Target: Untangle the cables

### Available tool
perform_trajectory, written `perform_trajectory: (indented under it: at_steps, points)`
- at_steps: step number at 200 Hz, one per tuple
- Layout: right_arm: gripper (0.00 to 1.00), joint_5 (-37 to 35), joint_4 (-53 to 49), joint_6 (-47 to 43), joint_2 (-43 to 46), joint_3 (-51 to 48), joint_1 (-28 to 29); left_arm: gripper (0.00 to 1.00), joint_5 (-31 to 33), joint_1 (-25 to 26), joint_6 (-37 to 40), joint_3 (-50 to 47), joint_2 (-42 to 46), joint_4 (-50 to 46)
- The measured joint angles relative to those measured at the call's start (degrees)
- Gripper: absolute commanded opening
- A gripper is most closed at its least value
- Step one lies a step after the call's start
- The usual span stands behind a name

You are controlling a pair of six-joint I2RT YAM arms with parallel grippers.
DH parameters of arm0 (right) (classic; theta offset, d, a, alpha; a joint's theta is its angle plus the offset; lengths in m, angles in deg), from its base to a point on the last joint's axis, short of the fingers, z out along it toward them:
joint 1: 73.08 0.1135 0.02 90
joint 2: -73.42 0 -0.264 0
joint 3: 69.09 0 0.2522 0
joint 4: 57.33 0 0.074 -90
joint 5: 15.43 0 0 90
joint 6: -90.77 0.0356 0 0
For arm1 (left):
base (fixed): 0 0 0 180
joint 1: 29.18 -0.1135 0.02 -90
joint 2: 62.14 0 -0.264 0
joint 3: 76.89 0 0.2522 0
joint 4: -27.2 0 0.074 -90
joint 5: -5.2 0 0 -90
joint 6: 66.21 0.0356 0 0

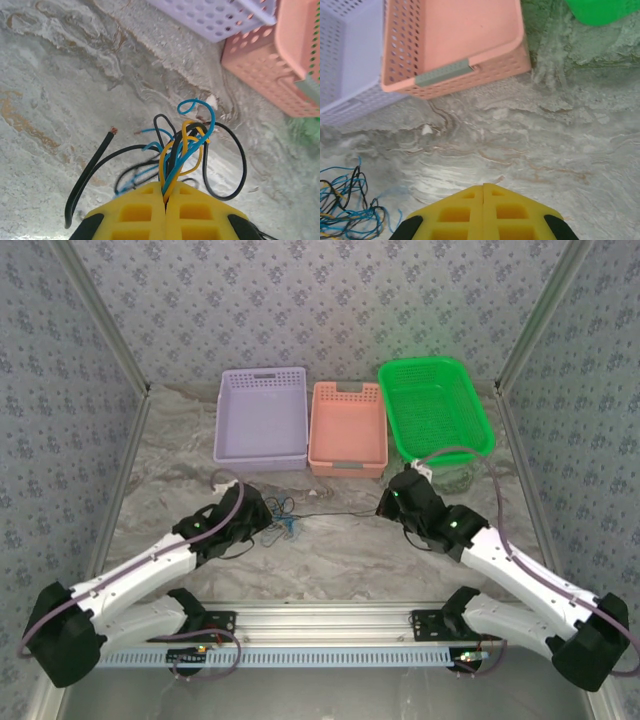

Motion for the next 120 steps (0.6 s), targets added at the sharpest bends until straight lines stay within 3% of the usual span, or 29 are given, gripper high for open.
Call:
perform_trajectory:
  at_steps: [28,83,120]
  points:
    - [0.00,-1.5,-4.1,-0.5,1.4,0.0,-2.4,0.00,0.8,0.0,0.6,0.0,-1.1,-0.5]
    - [0.00,0.3,-10.1,-4.5,10.1,3.3,-17.3,0.00,6.2,-2.0,2.0,0.0,-1.1,-7.6]
    - [0.00,3.7,-10.6,-6.8,10.0,5.5,-20.1,0.00,7.3,-3.3,3.1,0.2,-1.3,-9.2]
